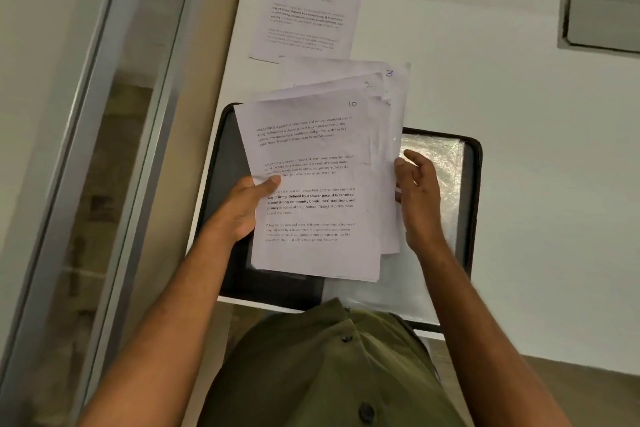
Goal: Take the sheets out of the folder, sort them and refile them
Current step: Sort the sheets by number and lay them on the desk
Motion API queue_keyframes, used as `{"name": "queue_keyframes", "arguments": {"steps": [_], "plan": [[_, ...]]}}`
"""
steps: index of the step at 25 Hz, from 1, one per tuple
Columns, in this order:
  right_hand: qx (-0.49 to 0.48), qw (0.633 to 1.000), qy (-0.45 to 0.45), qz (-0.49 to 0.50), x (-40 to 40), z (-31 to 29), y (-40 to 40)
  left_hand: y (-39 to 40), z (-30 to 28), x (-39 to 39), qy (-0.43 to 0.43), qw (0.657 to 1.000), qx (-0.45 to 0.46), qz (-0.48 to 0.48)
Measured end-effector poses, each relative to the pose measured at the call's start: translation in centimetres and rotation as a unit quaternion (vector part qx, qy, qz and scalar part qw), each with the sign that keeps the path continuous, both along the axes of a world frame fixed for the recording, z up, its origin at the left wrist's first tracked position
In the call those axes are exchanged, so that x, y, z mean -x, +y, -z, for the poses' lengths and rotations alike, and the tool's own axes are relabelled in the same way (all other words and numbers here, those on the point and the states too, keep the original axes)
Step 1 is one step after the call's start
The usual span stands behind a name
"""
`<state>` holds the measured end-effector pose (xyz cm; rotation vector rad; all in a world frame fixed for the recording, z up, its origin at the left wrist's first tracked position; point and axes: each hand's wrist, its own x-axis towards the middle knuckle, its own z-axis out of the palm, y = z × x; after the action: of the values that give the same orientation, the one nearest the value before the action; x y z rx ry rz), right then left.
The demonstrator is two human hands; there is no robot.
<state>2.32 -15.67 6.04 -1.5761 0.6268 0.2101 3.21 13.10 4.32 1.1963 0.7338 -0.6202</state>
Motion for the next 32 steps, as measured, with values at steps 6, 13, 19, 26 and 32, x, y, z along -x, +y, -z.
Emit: {"name": "queue_keyframes", "arguments": {"steps": [6,13,19,26,32], "plan": [[-0.021,0.999,-0.021,-0.036,1.1,-1.5,-0.1,0.0,0.0,2.1,-0.025,0.999,0.038,0.013],[0.038,0.999,-0.028,-0.015,2.6,-1.4,-0.5,-0.7,-0.5,3.0,-0.023,0.999,0.048,0.011],[0.086,0.991,-0.084,-0.064,2.9,-1.4,-1.2,-1.0,-0.7,3.5,-0.017,0.998,0.054,0.005],[0.096,0.991,-0.059,-0.065,2.6,-0.5,-0.9,-1.5,-0.9,3.9,-0.023,0.999,0.047,0.01],[0.143,0.984,-0.099,-0.041,2.1,-0.3,-0.6,-2.4,-0.3,3.1,-0.033,0.999,0.028,-0.01]]}}
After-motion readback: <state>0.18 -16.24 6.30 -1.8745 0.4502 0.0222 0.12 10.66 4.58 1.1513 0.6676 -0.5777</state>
